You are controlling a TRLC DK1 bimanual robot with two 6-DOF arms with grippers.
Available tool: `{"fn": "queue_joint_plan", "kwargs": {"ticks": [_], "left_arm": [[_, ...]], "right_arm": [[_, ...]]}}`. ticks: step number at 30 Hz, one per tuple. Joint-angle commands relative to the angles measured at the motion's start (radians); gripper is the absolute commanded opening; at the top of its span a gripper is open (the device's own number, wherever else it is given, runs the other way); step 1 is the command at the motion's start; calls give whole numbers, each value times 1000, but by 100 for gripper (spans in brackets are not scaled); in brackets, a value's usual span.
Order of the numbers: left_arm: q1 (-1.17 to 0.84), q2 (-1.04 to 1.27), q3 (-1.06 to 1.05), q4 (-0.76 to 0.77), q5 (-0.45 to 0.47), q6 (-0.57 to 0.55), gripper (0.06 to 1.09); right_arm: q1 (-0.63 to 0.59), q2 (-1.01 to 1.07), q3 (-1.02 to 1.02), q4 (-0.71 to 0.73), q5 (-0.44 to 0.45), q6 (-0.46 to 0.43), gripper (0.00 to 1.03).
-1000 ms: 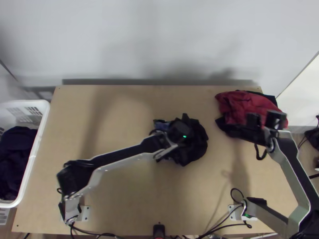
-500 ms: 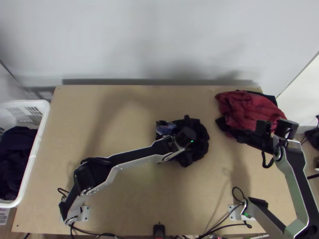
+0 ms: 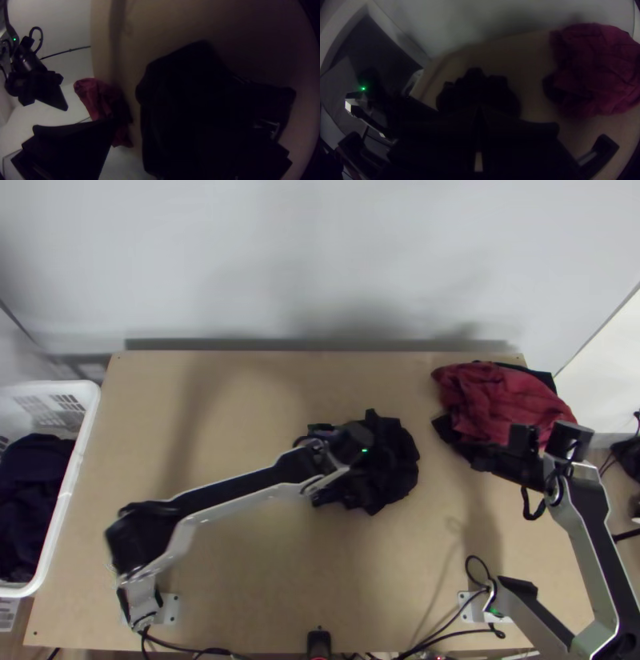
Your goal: Fold the t-shirt
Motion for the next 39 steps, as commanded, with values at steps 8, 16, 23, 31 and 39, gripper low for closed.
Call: {"fn": "queue_joint_plan", "kwargs": {"ticks": [8,16,23,31,39], "left_arm": [[75,-262,-105,-111,-50,-451,104],[146,-282,-71,-180,-190,-1221,77],[186,-297,-125,-218,-33,-1760,21],[299,-224,-231,-272,329,-1905,10],[322,-98,-237,-180,441,-2014,10]], "right_arm": [[97,8,9,-13,8,-30,3],[289,66,62,-38,64,-65,3],[414,198,171,-41,91,-82,3],[548,341,271,-39,128,-139,3],[655,477,389,-36,136,-145,3]]}}
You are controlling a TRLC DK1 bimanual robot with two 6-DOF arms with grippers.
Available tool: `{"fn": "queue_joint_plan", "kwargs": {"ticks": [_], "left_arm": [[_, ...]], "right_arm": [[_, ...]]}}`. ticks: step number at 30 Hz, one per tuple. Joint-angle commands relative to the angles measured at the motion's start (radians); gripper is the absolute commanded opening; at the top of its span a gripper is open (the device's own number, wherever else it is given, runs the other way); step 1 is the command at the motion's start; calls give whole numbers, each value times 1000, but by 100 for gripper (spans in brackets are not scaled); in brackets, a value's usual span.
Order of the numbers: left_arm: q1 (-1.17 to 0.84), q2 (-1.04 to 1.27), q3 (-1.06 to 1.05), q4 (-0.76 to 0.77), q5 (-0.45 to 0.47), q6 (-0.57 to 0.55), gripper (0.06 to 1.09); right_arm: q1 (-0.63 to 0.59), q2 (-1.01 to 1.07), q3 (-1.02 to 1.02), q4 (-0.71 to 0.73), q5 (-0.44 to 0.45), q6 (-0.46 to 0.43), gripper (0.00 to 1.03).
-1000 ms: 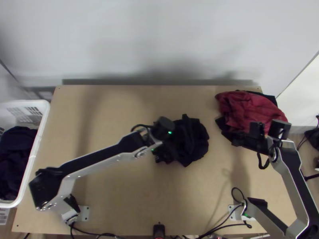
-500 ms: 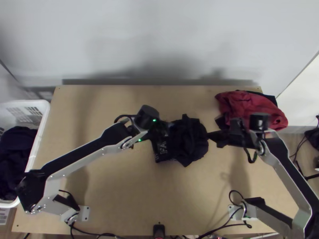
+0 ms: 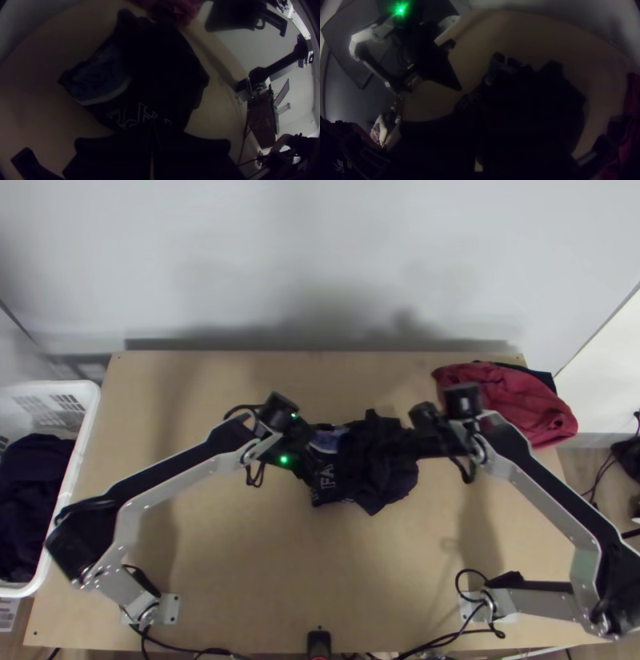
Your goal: Fold the t-shirt
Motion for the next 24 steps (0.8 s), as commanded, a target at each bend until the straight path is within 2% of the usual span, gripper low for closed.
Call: {"fn": "queue_joint_plan", "kwargs": {"ticks": [1,7,13,17,24], "left_arm": [[28,116,-17,72,101,-122,10],[28,193,-10,149,104,-177,10],[16,231,-2,164,63,-191,10],[21,233,0,170,55,-186,10],[10,236,3,173,48,-177,10]], "right_arm": [[123,117,106,3,15,-12,3],[205,202,145,6,53,-46,3],[219,281,145,18,68,-57,3],[261,307,125,81,153,-66,3],[242,405,108,127,248,-129,3]]}}
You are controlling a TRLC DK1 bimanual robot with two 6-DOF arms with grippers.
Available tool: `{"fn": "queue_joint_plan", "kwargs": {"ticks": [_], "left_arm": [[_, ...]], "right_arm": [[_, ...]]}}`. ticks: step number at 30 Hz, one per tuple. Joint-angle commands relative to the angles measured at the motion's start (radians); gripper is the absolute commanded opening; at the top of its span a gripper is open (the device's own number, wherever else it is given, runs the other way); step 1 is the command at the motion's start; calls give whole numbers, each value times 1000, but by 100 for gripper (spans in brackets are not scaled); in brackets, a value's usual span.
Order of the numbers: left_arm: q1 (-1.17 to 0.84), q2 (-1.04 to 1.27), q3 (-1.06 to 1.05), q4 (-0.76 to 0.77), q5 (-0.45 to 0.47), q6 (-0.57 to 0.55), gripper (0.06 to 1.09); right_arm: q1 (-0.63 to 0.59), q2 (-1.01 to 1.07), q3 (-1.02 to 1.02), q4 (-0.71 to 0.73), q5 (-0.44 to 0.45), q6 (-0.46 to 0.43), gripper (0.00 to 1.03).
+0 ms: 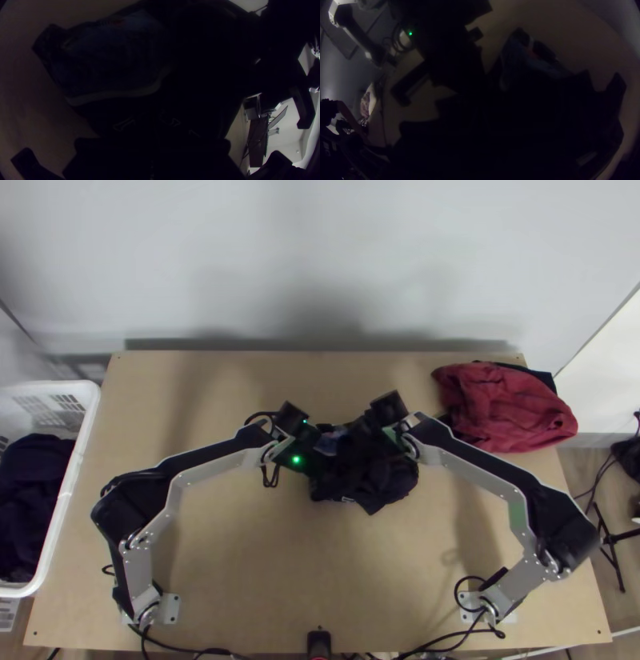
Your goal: Fold the t-shirt
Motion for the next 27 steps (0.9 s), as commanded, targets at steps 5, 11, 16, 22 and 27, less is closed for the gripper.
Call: {"fn": "queue_joint_plan", "kwargs": {"ticks": [5,11,16,22,27], "left_arm": [[-8,8,-2,7,-11,20,10],[-8,2,-8,6,-14,36,10],[-8,7,-11,6,-16,45,10],[-11,8,1,7,-14,52,10],[-20,-10,7,-8,-2,74,10]], "right_arm": [[-63,74,-45,51,187,-94,3],[-247,-58,-136,31,187,-152,3],[-420,-253,-248,-41,187,-206,3],[-547,-475,-373,-181,187,-270,3],[-567,-604,-379,-224,185,-254,3]]}}
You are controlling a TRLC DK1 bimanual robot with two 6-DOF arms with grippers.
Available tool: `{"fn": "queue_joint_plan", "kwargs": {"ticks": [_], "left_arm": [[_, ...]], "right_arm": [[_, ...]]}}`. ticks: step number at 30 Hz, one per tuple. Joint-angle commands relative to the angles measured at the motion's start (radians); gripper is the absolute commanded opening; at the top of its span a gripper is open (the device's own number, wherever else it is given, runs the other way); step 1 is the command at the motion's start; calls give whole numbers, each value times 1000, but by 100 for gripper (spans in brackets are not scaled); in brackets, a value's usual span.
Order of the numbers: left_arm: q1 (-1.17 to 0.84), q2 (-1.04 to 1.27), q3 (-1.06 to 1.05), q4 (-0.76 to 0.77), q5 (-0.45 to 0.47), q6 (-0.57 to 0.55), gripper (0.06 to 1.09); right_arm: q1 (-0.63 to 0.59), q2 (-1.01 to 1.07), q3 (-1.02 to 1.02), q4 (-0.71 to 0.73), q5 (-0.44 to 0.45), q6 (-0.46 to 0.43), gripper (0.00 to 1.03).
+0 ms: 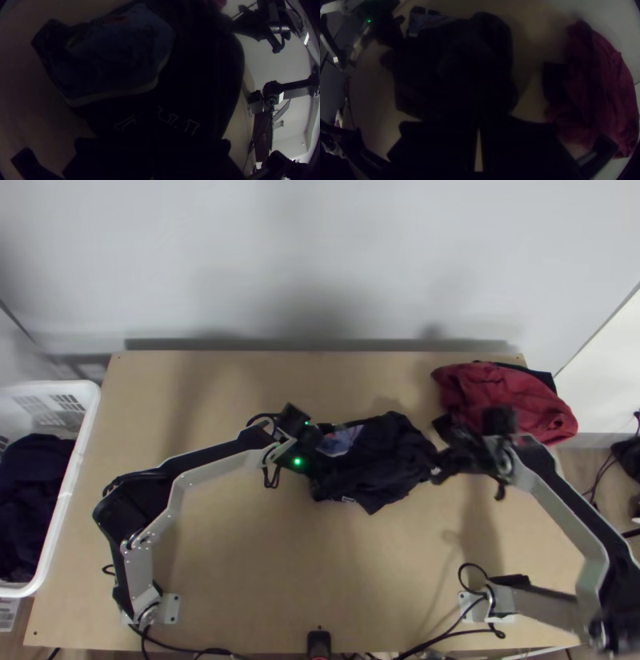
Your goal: Fold the t-shirt
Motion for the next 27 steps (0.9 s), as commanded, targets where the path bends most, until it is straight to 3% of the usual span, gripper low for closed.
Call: {"fn": "queue_joint_plan", "kwargs": {"ticks": [1,8,12,15,25,27], "left_arm": [[-11,-27,8,-20,21,26,10],[-37,-82,-4,-96,64,50,10],[-61,-105,-22,-115,74,58,10],[-60,-108,-24,-113,74,56,10],[2,-171,-18,-155,76,55,10],[45,-194,-4,-161,76,47,16]], "right_arm": [[-58,-197,-36,-74,-1,10,3],[154,-162,45,-74,2,100,6],[208,-90,96,39,13,177,6],[257,25,126,104,13,185,4],[482,231,192,114,13,177,4],[493,245,181,114,13,174,7]]}}
